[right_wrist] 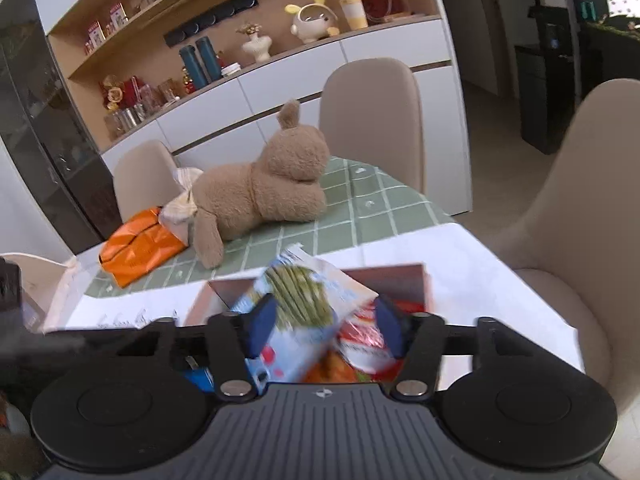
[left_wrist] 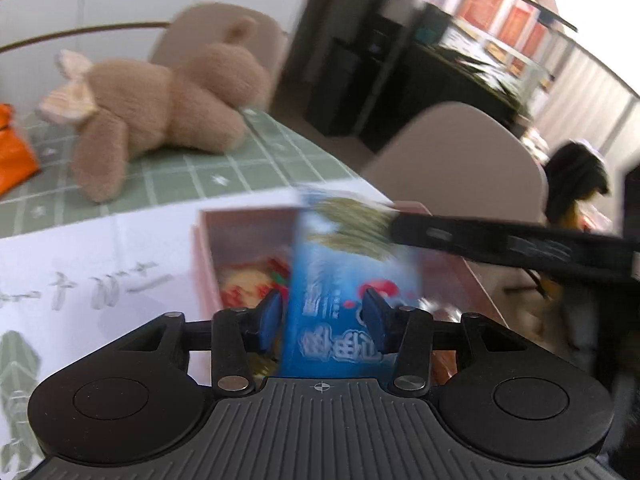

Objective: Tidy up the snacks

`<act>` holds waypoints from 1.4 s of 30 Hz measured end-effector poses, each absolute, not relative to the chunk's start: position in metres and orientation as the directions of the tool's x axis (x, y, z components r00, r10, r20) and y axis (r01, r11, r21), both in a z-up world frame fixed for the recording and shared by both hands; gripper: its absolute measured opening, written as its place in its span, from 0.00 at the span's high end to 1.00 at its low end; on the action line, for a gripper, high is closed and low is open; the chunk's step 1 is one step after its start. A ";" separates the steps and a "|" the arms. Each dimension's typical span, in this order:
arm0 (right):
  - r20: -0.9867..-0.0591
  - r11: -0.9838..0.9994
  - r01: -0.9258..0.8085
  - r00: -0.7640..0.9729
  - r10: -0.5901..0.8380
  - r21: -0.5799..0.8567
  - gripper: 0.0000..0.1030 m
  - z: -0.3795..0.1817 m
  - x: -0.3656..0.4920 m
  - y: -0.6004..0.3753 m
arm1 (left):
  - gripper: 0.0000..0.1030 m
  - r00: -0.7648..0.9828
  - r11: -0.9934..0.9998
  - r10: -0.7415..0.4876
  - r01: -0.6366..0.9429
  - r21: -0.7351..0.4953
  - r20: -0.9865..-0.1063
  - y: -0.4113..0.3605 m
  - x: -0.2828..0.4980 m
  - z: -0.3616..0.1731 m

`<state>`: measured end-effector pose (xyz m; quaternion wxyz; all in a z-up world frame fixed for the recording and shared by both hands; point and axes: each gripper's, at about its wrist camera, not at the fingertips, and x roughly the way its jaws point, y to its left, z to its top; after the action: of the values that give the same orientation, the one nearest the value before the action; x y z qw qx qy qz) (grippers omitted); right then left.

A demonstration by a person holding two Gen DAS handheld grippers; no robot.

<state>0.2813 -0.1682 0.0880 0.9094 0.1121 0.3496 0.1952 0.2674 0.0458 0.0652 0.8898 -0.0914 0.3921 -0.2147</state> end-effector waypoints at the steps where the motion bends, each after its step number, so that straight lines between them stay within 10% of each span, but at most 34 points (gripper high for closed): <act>1: -0.602 0.897 -0.280 0.667 0.438 0.343 0.63 0.084 0.285 -0.163 | 0.52 0.589 0.886 -0.464 0.320 -0.337 -0.662 0.045 0.264 0.065; 12: -0.622 0.887 -0.314 0.633 0.461 0.338 0.71 0.084 0.243 -0.155 | 0.54 0.651 0.931 -0.366 0.248 -0.269 -0.666 0.057 0.185 0.095; 17: -0.545 0.909 -0.384 0.733 0.407 0.162 0.37 0.118 0.185 -0.167 | 0.54 0.678 0.959 -0.283 0.213 -0.187 -0.678 0.067 0.123 0.104; 35: -0.705 0.930 -0.364 0.648 0.288 0.046 0.29 0.028 0.032 -0.166 | 0.51 0.707 0.993 -0.108 0.050 -0.103 -0.699 0.036 0.005 0.029; 42: -0.690 0.969 -0.248 0.700 0.183 0.005 0.00 0.018 0.031 -0.168 | 0.43 0.777 0.997 -0.069 0.068 -0.025 -0.626 0.009 0.012 0.016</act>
<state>0.0314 -0.1678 0.0181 0.9210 -0.0441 0.3689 0.1170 0.0119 0.0090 0.0165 0.9425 -0.0005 0.3323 -0.0362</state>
